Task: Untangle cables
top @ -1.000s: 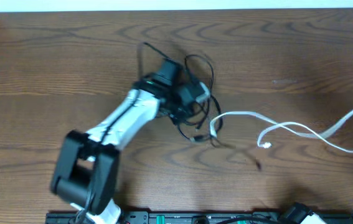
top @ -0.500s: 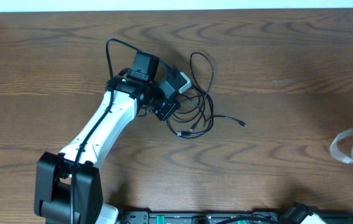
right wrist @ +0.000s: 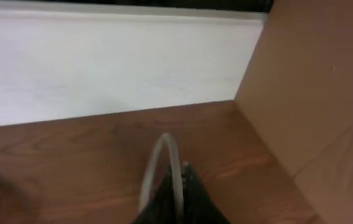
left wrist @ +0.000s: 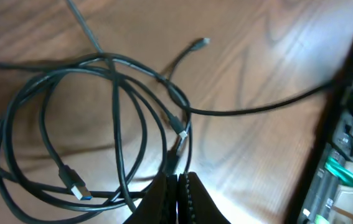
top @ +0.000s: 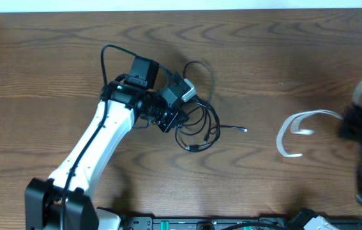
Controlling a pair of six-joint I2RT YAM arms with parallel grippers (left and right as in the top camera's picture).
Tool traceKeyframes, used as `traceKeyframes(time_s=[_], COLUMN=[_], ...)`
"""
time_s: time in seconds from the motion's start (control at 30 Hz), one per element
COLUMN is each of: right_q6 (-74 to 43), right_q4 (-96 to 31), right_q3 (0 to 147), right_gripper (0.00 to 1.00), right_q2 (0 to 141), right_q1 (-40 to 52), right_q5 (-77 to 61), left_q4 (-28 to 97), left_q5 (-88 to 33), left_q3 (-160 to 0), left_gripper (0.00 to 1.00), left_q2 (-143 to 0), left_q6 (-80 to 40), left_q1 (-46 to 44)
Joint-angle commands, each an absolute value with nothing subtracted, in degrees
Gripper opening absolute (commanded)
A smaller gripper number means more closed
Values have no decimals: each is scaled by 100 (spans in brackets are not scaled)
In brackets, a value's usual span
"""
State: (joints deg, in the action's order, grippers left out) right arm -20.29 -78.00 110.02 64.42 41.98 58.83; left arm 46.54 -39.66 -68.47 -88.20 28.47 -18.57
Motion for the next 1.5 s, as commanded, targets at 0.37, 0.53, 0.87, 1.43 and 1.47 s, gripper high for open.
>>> traceKeyframes(time_s=[0.37,0.53,0.87,1.43,1.47], right_q6=[-143,231,-145,-1975,-2233], right_q4=[-6182,-5769,-5175,-3938,-3726], right_q3=[10971,10971,10971,10971,10971], right_gripper=[1,1,1,1,1], right_q2=[7837,8058,8991,10792,10853], right_q1=[484,-965,-3253,-5242,-5398], right_q5=[3164,2099,436,-1953,-2311], left_q4=[5360,5463,5767,6208,6219], left_q5=[-3940,-3942,-3942,-3944,-3944], left_q3=[-6836,-6836,-6836,-6836,-6836], left_gripper=[7,7,7,7,7], left_q2=[-7736,-7708,-7708,-7708,-7708], left_q6=[2818,2818,2818,2814,2797], left_q1=[-1833,-1833,-1835,-1835,-1835])
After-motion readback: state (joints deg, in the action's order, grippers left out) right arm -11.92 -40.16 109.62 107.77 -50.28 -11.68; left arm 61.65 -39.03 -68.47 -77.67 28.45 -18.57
